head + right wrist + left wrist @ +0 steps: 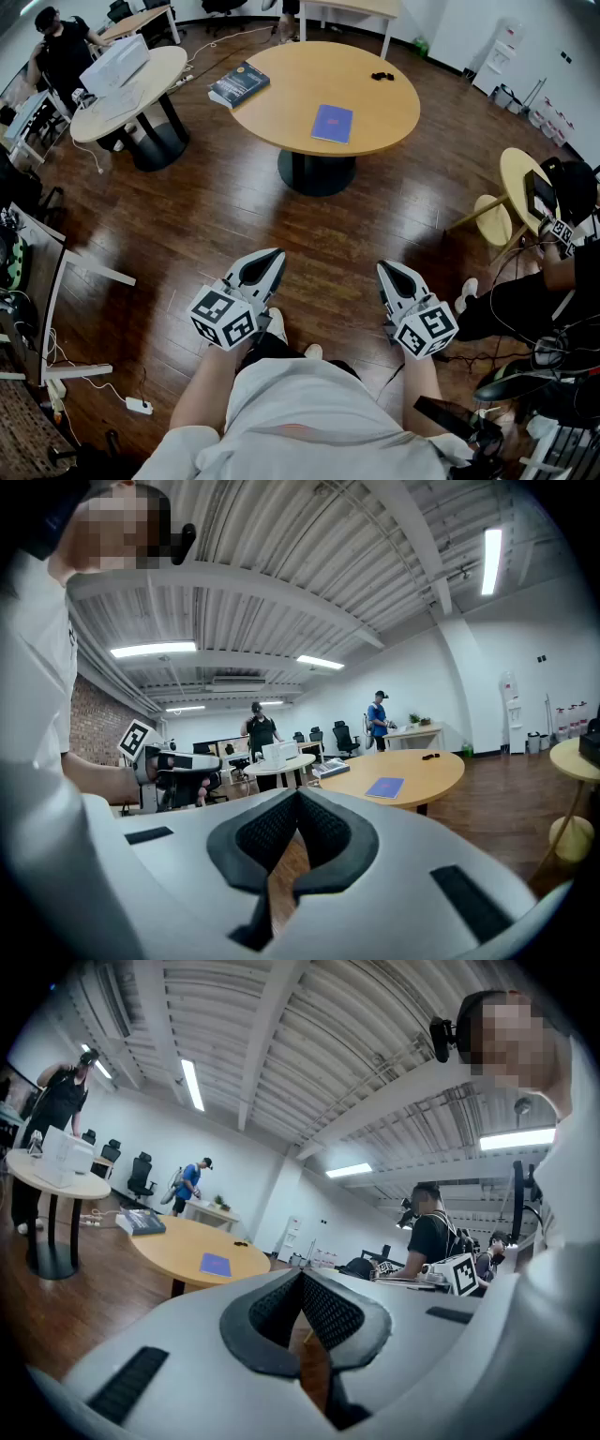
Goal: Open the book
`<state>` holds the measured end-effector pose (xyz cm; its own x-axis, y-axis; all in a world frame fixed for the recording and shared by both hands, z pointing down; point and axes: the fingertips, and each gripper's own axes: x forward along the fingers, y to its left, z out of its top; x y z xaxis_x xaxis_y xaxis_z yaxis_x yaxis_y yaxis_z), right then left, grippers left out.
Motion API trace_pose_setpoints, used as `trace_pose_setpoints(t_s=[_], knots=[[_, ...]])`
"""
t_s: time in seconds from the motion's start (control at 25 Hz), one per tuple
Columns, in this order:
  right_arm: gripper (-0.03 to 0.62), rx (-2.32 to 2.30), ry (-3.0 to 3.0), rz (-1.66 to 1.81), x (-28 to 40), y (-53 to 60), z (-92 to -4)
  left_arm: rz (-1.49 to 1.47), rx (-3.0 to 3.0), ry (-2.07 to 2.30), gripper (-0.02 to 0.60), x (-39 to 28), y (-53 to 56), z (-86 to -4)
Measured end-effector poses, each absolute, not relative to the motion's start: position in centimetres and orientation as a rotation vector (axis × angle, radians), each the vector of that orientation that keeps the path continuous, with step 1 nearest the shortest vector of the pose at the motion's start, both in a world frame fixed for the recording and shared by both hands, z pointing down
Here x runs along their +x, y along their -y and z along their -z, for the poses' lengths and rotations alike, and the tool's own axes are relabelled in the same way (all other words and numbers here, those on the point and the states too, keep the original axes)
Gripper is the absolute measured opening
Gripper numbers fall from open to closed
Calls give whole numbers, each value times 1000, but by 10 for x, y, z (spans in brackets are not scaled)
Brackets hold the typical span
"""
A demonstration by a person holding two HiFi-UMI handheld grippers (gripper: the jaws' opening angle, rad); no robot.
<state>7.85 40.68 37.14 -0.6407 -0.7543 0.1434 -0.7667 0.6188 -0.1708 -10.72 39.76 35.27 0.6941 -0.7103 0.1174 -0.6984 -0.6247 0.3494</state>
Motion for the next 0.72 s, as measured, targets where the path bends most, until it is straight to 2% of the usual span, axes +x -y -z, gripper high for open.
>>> trace_pose_setpoints(t_s=[0.44, 0.72], knots=[[-2, 1322, 2733, -358, 77, -322, -388, 84, 2511, 1101, 5, -119, -301, -373], [-2, 1304, 2722, -337, 43, -232, -380, 66, 2555, 1144, 5, -156, -219, -367]])
